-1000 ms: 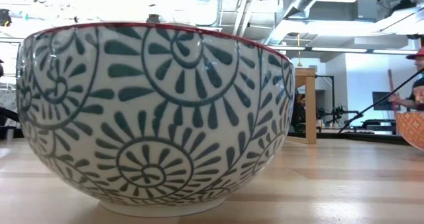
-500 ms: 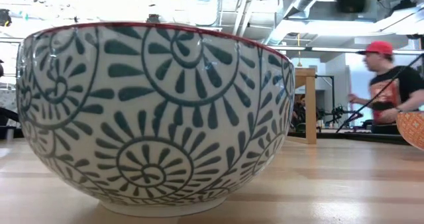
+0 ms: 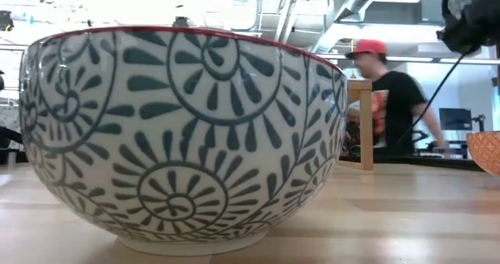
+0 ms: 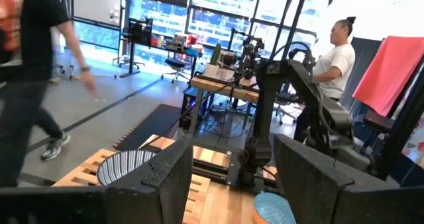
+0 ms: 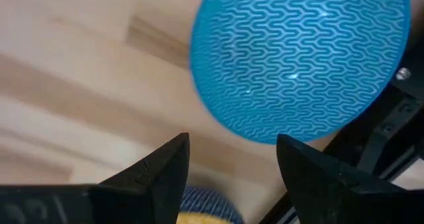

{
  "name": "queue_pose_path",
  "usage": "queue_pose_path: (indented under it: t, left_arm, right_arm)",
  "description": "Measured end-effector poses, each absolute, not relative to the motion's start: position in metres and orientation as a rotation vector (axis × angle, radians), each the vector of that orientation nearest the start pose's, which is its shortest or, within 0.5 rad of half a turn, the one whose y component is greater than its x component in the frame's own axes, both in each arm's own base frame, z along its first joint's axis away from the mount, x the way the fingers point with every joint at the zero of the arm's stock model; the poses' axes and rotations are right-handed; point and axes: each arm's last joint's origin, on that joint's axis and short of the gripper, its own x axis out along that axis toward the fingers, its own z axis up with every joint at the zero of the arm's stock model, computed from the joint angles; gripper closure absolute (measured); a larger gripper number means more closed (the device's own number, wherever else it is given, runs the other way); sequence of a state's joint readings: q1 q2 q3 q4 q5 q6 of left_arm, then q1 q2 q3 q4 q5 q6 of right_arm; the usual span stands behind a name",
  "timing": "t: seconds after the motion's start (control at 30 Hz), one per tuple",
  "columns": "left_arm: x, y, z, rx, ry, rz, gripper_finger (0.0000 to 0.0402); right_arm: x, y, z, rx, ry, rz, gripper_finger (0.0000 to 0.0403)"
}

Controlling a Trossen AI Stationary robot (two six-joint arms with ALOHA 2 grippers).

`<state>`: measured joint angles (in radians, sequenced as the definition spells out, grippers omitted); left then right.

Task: Place and stack bowls onto a shelf
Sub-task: Stack the small light blue bowl on top of the small blue bowl on the shelf

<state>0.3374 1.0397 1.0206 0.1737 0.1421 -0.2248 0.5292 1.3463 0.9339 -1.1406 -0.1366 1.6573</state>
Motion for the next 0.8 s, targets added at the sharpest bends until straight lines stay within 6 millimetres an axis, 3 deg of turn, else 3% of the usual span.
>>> queue_pose_path:
  t: [0.1,0.27,0.6,0.7,0.8]
  left_arm:
    - [0.216,0.071,0.401,-0.187,-0.172,0.177,0.0207]
    - [0.216,0.072,0.401,-0.193,-0.173,0.184,0.0207]
    - [0.216,0.072,0.401,-0.195,-0.173,0.186,0.0207]
    - [0.216,0.072,0.401,-0.195,-0.173,0.188,0.0207]
    - [0.216,0.072,0.401,-0.196,-0.174,0.190,0.0207]
  right_arm:
    - [0.184,0.117,0.211,0.938,1.510,-0.839,0.0149]
    - [0.196,0.125,0.202,0.915,1.500,-0.713,0.0149]
    - [0.205,0.130,0.171,0.697,1.612,-0.711,0.0151]
    - [0.208,0.132,0.165,0.664,1.627,-0.692,0.0164]
    - [0.209,0.132,0.159,0.632,1.650,-0.702,0.0202]
